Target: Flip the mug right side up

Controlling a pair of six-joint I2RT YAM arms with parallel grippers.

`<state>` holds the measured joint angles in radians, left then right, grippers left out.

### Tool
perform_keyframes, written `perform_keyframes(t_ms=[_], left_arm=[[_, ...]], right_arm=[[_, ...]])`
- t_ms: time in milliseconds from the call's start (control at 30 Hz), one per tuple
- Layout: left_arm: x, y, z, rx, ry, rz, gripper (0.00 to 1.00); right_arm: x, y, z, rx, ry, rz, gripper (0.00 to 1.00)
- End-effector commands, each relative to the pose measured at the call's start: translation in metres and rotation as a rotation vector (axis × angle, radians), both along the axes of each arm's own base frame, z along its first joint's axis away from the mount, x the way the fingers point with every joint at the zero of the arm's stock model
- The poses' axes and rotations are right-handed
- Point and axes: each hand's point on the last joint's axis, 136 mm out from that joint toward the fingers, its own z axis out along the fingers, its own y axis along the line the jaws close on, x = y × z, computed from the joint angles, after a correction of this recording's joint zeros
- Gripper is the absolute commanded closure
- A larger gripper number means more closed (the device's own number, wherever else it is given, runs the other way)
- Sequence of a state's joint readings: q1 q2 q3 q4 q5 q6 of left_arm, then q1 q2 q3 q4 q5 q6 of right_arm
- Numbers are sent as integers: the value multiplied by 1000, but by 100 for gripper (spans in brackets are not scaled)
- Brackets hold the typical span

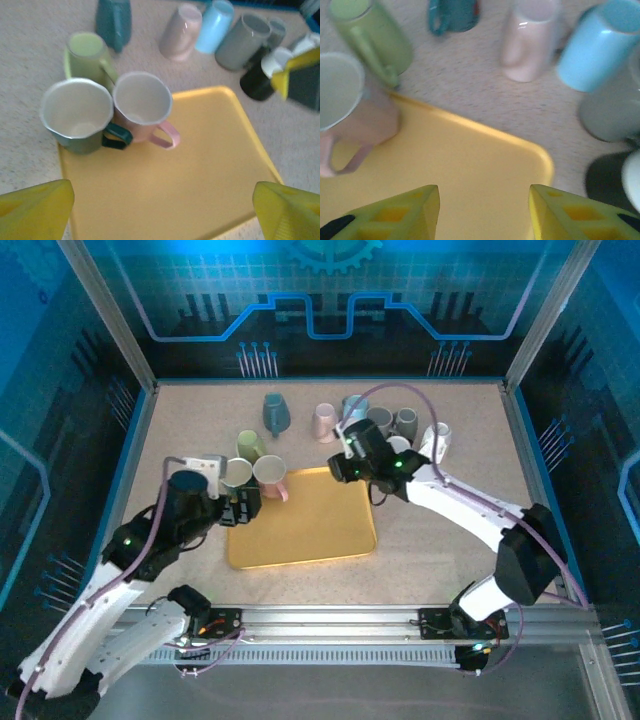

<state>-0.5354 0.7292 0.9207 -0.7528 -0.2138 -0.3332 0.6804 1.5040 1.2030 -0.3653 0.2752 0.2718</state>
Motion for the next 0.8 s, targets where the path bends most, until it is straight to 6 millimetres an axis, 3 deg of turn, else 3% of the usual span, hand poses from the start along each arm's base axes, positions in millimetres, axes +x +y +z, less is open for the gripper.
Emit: perform_keyframes(t_ms=[0, 200, 300, 567, 767], left_arm=[[-6, -21, -5, 13, 49, -94, 7], [-2, -38, -2, 55, 38, -151, 7], [-3, -42, -4, 39, 24, -170, 6], [-4, -34, -6, 54, -22, -161, 5], [-3, -30, -6, 68, -40, -150, 5]], right_arm=[[6, -36, 14, 3, -16, -134, 44], [41, -133, 17, 36, 19, -562, 19], [57, -171, 14, 47, 42, -705, 11], [92, -236, -21, 55, 164, -887, 0], [111, -254, -51, 75, 271, -915, 0]])
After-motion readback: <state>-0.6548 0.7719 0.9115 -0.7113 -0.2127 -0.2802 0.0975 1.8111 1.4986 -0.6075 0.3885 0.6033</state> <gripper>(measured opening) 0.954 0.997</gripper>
